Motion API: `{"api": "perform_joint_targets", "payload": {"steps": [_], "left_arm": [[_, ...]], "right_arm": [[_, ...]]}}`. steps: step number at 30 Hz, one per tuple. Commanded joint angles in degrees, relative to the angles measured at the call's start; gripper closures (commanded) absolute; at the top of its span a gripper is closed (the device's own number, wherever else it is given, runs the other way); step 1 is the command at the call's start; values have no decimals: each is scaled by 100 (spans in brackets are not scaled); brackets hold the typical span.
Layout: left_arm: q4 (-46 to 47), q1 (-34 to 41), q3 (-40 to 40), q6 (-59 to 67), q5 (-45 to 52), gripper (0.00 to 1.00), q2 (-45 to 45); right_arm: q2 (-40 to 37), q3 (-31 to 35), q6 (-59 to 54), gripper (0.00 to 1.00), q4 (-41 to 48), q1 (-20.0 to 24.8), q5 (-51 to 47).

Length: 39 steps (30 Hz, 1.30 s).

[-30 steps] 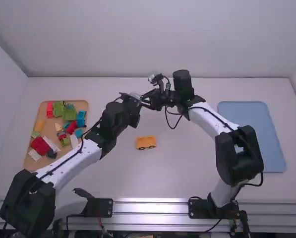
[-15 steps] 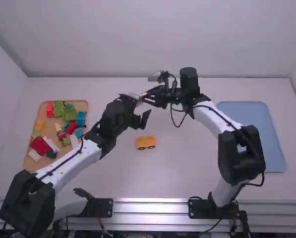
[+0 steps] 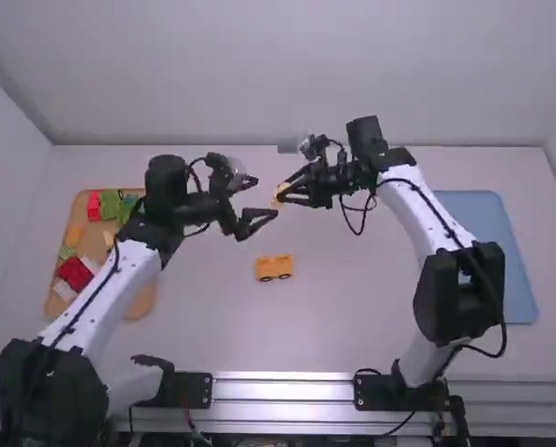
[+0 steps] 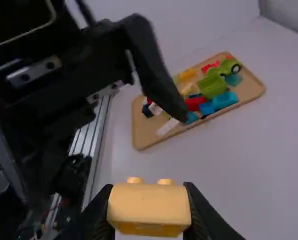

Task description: Assemble lego blocks to make yellow taxi

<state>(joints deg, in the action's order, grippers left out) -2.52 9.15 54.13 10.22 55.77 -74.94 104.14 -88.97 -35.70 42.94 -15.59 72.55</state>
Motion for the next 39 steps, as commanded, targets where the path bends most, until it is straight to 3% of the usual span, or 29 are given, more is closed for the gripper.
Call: {"api": "perform_joint_targets", "payload": {"steps": [1, 5, 11, 17, 22, 26, 31, 39], "left_arm": [[50, -131, 101, 345, 1399, 1, -284], [83, -155, 98, 765, 1976, 1, -621], [-186, -109, 98, 763, 2483, 1, -791], [-448, 83, 98, 763, 2326, 1, -789], [-442, 212, 98, 592, 1469, 2, -789], [-634, 208, 98, 566, 1550, 21, -789], [-765, 212, 98, 555, 1554, 27, -789], [-898, 210, 98, 372, 1550, 49, -789]], "right_arm": [[35, -546, -2240, 82, 831, -66, -70], [35, -922, -3311, 82, 1875, -83, -205], [35, -994, -3373, 82, 2055, -70, -229], [35, -994, -3377, 81, 2072, -144, -247], [35, -997, -3329, 82, 2050, -210, -192], [35, -997, -3314, 82, 2035, -173, -210], [35, -997, -3311, 83, 2033, -170, -188], [35, -997, -3316, 83, 2031, -170, -188]]}}
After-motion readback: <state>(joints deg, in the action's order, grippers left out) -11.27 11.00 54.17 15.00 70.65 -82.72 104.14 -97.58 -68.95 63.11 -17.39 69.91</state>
